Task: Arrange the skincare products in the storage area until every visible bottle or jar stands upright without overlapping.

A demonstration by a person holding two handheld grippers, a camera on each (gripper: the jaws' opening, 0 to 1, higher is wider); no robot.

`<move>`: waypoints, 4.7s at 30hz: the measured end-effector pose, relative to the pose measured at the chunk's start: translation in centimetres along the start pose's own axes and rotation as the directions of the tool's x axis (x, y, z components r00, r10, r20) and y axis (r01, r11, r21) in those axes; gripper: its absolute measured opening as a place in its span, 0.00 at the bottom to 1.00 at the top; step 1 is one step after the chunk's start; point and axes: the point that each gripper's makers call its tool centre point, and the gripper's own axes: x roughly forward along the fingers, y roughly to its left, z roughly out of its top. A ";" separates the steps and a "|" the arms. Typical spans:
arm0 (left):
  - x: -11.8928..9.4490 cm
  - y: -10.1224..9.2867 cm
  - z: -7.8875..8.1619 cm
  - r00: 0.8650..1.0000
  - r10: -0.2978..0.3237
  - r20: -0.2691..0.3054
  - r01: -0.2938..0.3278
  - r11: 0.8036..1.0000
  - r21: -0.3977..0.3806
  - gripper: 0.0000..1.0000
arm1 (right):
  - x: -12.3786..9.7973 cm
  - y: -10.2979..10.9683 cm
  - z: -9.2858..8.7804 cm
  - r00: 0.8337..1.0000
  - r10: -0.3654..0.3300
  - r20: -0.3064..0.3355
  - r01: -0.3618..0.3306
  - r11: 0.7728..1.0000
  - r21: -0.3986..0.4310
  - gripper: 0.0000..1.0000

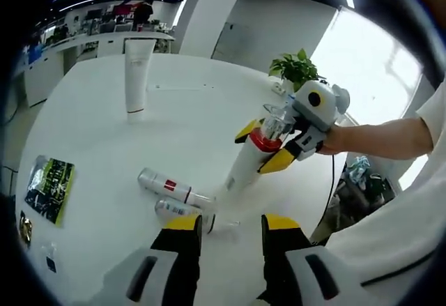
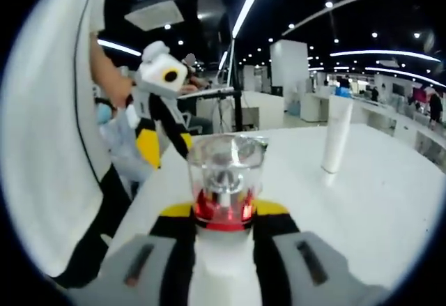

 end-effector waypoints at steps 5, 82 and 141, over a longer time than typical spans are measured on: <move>-0.1 -0.2 -0.3 1.000 0.001 0.003 -0.001 1.000 -0.002 0.35 | 0.1 0.5 -0.2 1.000 0.007 -0.022 -0.007 1.000 -0.007 0.29; 1.0 0.7 1.0 0.980 -0.199 0.032 0.190 0.965 0.180 0.53 | -1.5 1.2 1.5 0.637 -0.015 -0.770 0.074 0.996 0.042 0.36; -3.3 7.4 0.0 0.987 -0.097 0.125 0.092 0.995 0.043 0.51 | -1.2 -1.0 0.9 0.487 0.032 -0.873 0.037 0.998 0.057 0.27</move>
